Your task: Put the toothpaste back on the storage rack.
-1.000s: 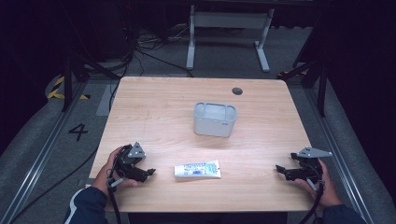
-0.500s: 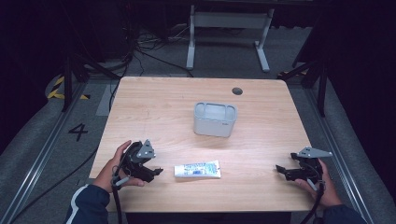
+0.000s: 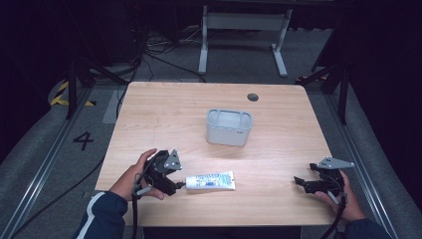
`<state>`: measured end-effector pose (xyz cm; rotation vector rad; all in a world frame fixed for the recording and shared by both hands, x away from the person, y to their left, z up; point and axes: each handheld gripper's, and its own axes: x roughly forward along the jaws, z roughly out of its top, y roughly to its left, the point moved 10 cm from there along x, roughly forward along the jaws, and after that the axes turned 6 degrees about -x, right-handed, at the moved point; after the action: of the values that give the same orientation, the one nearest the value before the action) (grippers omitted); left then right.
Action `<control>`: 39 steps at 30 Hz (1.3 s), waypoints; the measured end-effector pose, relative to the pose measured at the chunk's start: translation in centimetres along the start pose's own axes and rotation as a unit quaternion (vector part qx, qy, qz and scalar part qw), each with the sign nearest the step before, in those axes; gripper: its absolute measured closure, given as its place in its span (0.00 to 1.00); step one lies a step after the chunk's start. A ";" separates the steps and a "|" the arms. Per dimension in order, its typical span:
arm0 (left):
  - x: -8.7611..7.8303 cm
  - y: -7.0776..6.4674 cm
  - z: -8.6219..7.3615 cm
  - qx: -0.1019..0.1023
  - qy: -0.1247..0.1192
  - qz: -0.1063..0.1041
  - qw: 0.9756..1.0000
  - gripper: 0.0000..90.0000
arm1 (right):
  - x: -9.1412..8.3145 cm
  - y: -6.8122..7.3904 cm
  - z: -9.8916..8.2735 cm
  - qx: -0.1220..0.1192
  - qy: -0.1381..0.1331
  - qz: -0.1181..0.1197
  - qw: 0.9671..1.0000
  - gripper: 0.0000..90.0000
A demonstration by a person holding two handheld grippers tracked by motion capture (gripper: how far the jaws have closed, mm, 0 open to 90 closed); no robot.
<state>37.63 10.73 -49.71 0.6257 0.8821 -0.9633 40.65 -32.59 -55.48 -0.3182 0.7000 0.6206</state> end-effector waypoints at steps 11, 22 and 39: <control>2.0 -2.1 2.5 0.051 0.033 -0.019 0.998 0.24 | 0.0 0.0 0.0 -0.001 0.000 0.002 1.000 0.14; 4.0 -2.9 3.8 0.085 0.073 -0.037 0.993 0.24 | 0.0 0.0 0.0 -0.003 0.000 0.001 1.000 0.14; 6.3 -3.3 4.7 0.097 0.105 -0.044 0.989 0.28 | 0.0 0.0 0.0 -0.003 0.000 0.002 1.000 0.14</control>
<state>38.19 2.86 -52.91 0.8731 1.0152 -1.0846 40.61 -32.61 -55.49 -0.3218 0.6990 0.6254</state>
